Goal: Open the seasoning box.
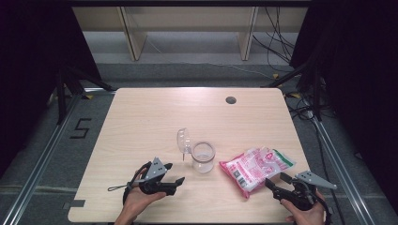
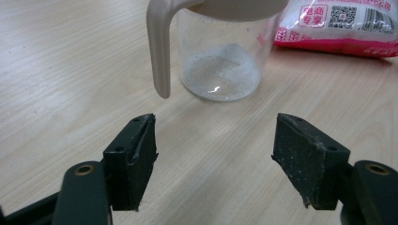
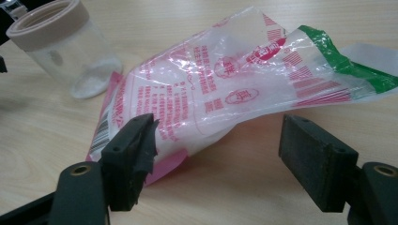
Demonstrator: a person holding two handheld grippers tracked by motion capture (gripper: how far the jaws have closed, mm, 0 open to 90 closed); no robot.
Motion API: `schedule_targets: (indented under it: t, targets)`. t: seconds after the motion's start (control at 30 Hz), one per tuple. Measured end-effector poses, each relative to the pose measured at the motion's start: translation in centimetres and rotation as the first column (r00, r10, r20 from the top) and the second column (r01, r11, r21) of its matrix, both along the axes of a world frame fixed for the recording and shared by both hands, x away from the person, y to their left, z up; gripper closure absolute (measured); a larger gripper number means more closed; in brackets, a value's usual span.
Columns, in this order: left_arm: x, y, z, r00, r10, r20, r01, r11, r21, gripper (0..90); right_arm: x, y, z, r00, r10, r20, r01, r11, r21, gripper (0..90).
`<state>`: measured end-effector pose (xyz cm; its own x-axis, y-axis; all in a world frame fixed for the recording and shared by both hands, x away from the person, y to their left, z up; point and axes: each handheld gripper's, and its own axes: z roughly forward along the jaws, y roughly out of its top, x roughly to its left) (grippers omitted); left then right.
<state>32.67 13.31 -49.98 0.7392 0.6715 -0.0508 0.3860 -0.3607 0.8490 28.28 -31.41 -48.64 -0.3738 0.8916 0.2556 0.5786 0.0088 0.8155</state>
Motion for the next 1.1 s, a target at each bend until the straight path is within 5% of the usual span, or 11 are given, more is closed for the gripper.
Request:
schedule_targets:
  t: [0.07,0.13,0.23,0.47,0.53,0.67,0.77,0.83,0.9,1.0,1.1]
  targets:
    - [0.0,-0.1,0.1,1.0000,-0.002,0.008,0.002,1.0000,0.007,30.1,0.2,0.2,0.0,0.9990,-0.023,-0.038,0.024,1.000,0.013,28.4]
    - [-0.1,-0.2,0.0,1.0000,0.002,0.001,-0.002,1.0000,-0.008,30.0,1.0,0.0,-0.3,1.0000,0.007,0.002,-0.006,1.000,-0.003,28.4]
    - [0.0,-0.3,0.0,0.9999,-0.008,-0.007,0.008,1.0000,-0.003,29.8,1.7,0.5,-0.4,0.9996,-0.009,-0.028,0.010,1.000,0.026,28.3]
    - [0.1,-0.4,0.0,1.0000,-0.007,-0.006,0.007,0.9999,-0.016,29.1,3.2,0.2,-0.6,0.9997,-0.010,-0.023,0.010,1.000,-0.014,32.7]
    - [0.0,-0.3,0.0,0.9999,-0.007,-0.007,0.007,1.0000,-0.007,29.0,3.4,0.5,-0.7,0.9979,-0.041,-0.051,0.043,0.998,0.035,35.1]
    - [0.0,-0.4,0.0,1.0000,-0.004,-0.007,0.004,0.9998,-0.021,29.0,4.2,0.3,-0.9,0.9989,-0.015,-0.044,0.014,1.000,-0.024,43.6]
    - [0.1,-0.3,0.0,0.9999,-0.011,-0.004,0.011,0.9999,-0.012,29.1,4.3,0.9,-0.9,0.9956,-0.018,-0.092,0.020,1.000,0.021,53.7]
    - [0.2,-0.2,0.0,0.9999,-0.015,0.008,0.015,0.9998,0.009,29.1,4.6,0.9,-1.1,0.9987,0.006,-0.050,-0.006,1.000,0.001,62.0]
    - [0.0,-0.5,-0.2,0.9999,0.003,-0.010,-0.003,0.9997,-0.025,29.1,4.9,0.7,-1.1,0.9989,0.026,-0.038,-0.028,0.998,-0.050,68.5]
    - [0.3,-0.2,0.0,0.9997,-0.023,0.000,0.023,0.9997,0.011,29.2,5.2,0.9,-1.1,0.9983,0.045,-0.036,-0.046,0.998,-0.043,78.6]
    - [0.0,-0.3,-0.1,0.9999,-0.006,-0.012,0.006,1.0000,-0.005,29.2,5.6,1.4,-1.0,0.9988,0.046,-0.013,-0.047,0.998,-0.044,86.3]
